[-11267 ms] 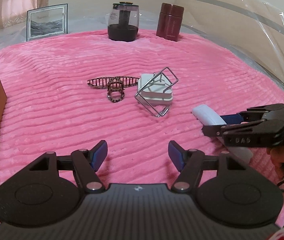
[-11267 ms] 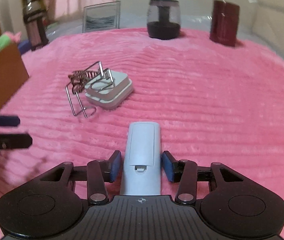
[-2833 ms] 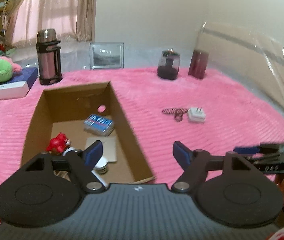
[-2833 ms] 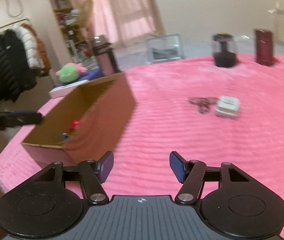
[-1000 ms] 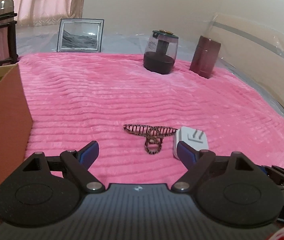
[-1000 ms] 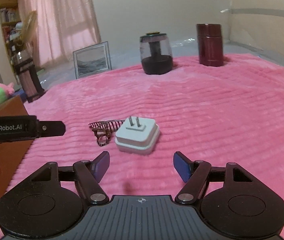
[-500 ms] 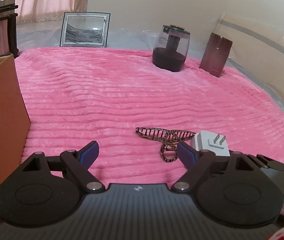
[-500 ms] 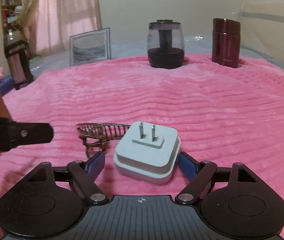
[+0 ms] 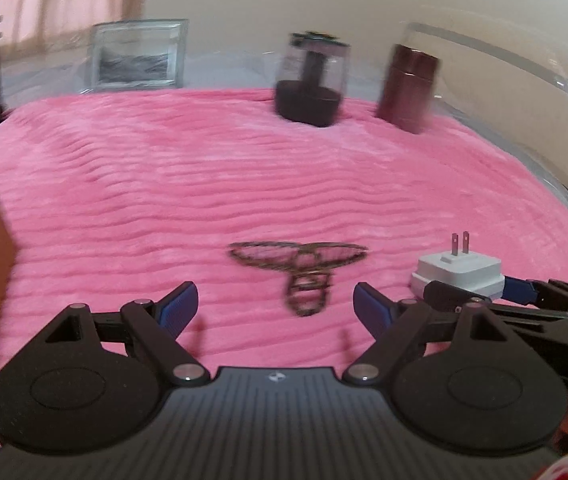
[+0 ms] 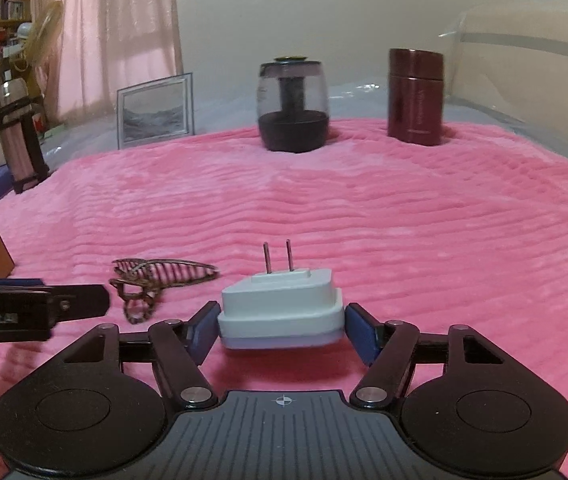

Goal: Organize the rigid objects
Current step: 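Grasp the white plug adapter with the right tool, then grasp the brown patterned hair clip with the left tool while the right tool holds the adapter, then carry the hair clip and plug adapter with both tools over the cardboard box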

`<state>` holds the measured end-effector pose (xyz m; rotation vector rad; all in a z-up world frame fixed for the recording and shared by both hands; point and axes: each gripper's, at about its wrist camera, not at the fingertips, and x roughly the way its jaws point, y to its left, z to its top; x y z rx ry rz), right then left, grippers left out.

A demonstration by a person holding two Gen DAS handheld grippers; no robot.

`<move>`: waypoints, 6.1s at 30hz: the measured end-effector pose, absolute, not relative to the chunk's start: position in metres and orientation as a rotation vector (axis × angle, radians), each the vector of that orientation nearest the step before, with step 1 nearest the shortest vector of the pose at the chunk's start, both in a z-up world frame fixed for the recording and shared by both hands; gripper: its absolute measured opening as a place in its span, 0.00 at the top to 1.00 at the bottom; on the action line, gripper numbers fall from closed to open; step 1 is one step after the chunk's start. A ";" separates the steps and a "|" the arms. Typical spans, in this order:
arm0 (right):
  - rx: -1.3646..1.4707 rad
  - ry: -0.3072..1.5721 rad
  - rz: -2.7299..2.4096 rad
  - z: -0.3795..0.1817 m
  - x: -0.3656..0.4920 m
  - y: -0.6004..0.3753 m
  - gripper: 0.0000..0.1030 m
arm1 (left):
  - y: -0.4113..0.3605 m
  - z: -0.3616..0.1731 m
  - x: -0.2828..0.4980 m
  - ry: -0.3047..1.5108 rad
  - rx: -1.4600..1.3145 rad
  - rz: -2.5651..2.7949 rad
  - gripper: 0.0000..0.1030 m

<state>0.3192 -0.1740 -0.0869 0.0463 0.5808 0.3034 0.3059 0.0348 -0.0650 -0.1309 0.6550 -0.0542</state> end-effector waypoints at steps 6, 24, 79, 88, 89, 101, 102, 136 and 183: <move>0.077 0.595 0.284 -0.092 0.311 -0.196 0.38 | 0.012 -0.073 0.325 0.629 -0.051 -0.085 0.35; 0.103 0.609 0.283 -0.102 0.303 -0.205 0.37 | 0.005 -0.084 0.325 0.675 -0.010 -0.067 0.74; 0.036 0.675 0.315 -0.094 0.135 -0.208 0.33 | -0.002 -0.082 0.094 0.684 -0.005 -0.084 0.75; -0.022 0.685 0.300 -0.098 0.137 -0.199 0.34 | -0.001 -0.080 0.090 0.697 -0.022 -0.083 0.75; -0.018 0.687 0.300 -0.099 0.137 -0.199 0.37 | -0.001 -0.081 0.090 0.697 -0.023 -0.083 0.75; 0.017 0.686 0.297 -0.098 0.128 -0.205 0.41 | -0.006 -0.086 0.093 0.712 0.026 -0.077 0.74; 0.018 0.685 0.298 -0.097 0.126 -0.205 0.41 | -0.006 -0.085 0.092 0.711 0.021 -0.078 0.75; 0.071 0.554 0.377 -0.020 0.053 -0.194 0.41 | 0.014 0.004 -0.002 0.540 -0.013 -0.067 0.75; -0.506 0.584 1.262 0.055 0.146 0.111 0.41 | 0.271 0.078 0.041 0.746 0.410 -0.308 0.75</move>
